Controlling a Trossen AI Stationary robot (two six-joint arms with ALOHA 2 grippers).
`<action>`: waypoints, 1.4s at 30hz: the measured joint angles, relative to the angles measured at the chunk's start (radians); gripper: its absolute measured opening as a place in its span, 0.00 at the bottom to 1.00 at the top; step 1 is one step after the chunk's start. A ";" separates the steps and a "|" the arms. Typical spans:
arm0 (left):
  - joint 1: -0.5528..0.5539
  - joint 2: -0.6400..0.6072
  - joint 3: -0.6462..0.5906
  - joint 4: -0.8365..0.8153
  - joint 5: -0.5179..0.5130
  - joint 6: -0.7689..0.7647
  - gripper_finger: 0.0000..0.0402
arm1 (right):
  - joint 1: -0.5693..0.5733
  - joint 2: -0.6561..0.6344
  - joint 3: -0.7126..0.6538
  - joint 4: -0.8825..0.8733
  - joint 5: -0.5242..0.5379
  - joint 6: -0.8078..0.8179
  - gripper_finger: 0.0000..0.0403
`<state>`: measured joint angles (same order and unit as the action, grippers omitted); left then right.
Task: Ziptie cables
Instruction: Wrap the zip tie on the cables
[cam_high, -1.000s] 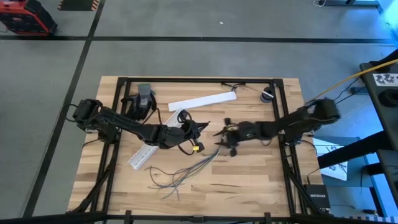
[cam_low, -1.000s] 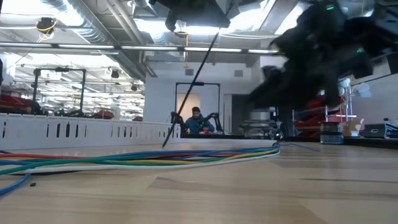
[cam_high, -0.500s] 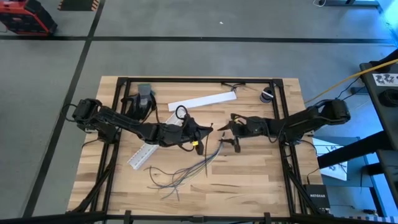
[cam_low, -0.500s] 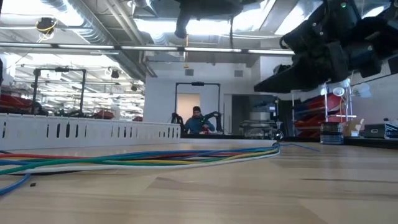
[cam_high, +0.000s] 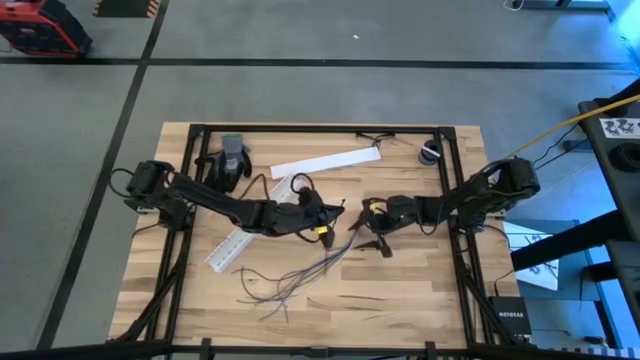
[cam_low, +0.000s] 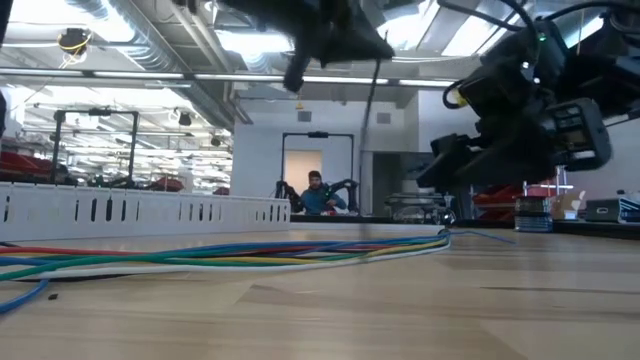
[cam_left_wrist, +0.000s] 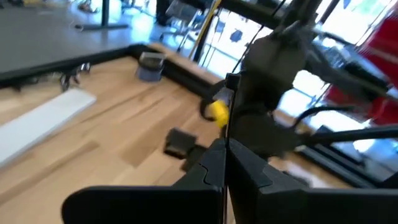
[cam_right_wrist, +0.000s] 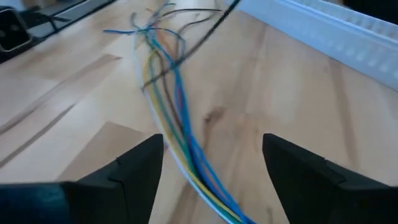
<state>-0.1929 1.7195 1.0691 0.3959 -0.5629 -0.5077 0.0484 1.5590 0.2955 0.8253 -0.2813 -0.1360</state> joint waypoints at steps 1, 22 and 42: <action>0.005 0.012 0.000 -0.001 0.000 0.008 0.00 | 0.007 0.006 0.000 0.004 0.001 0.000 0.67; 0.055 0.041 0.000 -0.127 -0.002 0.111 0.00 | 0.162 0.042 0.132 -0.038 0.305 -0.615 0.67; 0.049 0.041 0.000 -0.125 -0.002 0.111 0.00 | 0.269 0.366 0.450 -0.166 0.597 -1.156 0.66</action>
<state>-0.1443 1.7603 1.0687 0.2714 -0.5648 -0.3967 0.3172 1.9247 0.7457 0.6594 0.3158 -1.2915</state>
